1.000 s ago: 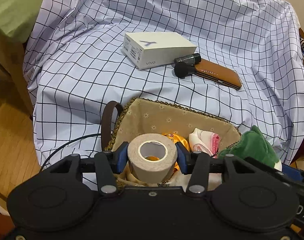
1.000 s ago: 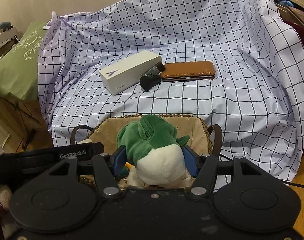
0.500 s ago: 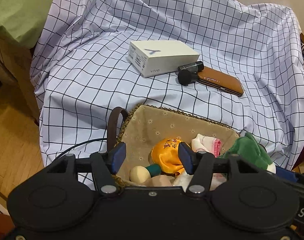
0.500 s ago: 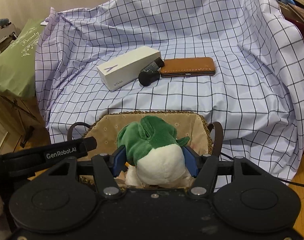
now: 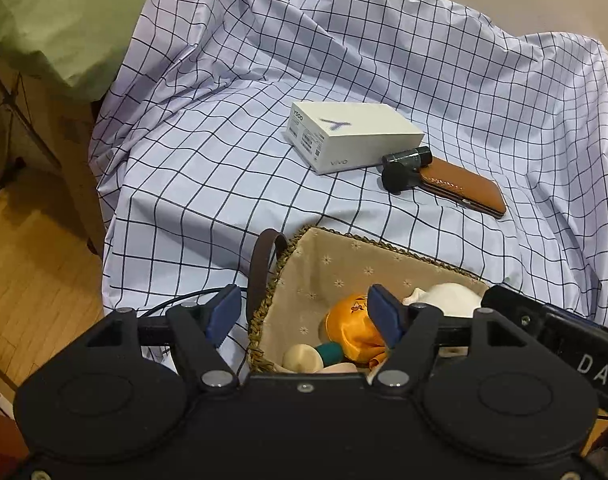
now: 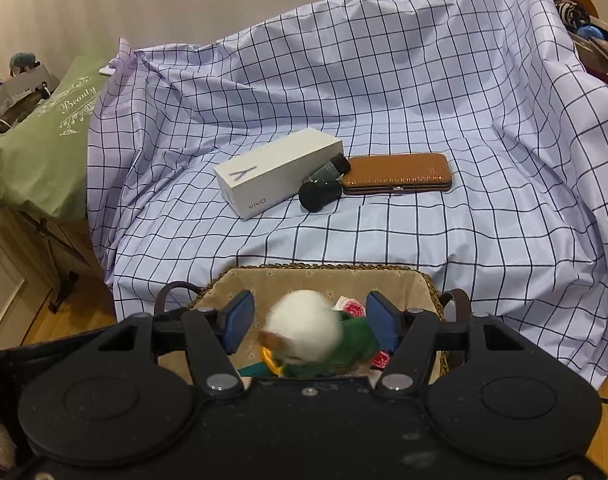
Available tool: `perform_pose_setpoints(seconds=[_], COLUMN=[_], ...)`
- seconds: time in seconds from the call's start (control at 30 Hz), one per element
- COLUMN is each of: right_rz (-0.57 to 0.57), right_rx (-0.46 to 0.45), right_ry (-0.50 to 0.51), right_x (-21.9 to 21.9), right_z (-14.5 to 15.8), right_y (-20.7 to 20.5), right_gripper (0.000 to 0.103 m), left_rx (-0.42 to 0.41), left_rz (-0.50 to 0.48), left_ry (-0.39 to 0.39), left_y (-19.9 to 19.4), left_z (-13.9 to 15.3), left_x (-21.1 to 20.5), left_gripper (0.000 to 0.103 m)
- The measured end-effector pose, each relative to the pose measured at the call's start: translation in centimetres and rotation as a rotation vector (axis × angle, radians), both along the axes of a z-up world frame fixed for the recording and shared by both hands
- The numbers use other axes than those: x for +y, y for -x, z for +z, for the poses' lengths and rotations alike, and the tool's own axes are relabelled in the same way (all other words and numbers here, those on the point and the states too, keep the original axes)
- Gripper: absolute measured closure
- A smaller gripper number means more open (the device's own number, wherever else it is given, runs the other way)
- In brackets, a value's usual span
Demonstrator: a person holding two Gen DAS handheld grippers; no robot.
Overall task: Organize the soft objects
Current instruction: 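Move both tools from the basket toward the glass bottle and black object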
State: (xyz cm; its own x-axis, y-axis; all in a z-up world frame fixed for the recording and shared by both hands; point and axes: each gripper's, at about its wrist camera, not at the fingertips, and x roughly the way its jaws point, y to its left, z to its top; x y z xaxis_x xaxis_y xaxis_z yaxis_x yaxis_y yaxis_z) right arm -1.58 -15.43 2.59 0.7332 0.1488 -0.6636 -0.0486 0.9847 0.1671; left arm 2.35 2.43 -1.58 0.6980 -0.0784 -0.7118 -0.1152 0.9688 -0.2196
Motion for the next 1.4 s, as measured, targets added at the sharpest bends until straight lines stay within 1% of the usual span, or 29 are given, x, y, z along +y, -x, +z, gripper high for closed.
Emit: perform_pose_setpoints(seconds=[0.4,0.73,1.13,1.2,1.23,1.4], right_rz=[-0.065,-0.074,-0.105,-0.108,-0.111,-0.121], right_rx=[0.047,0.069,0.115,0.124,0.129,0.143], right_ry=[-0.004,0.005,0.026,0.030,0.030,0.033], right_x=[-1.1,-1.1,-1.5,-1.5,-1.5,-1.7], right_z=[-0.6,-0.9,-1.5,-1.6,-1.7,-1.9], right_y=[0.1,0.0,-0.2,-0.3,-0.3,-0.4], right_gripper=[0.041,0.041,0.040,0.040,0.040,0.039], left_rx=[0.011,0.018,0.033,0.037,0.037,0.031], left_rz=[-0.025,-0.053,-0.074,-0.083,-0.087,-0.099], left_ry=[-0.009,-0.025,-0.047,-0.053,-0.056,-0.083], left_y=[0.0,0.0,-0.1,-0.2,-0.2,-0.1], left_z=[-0.1,-0.2,-0.4,-0.5,-0.5,-0.4], left_x=[-0.4,-0.9,-1.5,-1.7,-1.8,-2.2], left_gripper=[0.038,0.037,0.036,0.032,0.028,0.027])
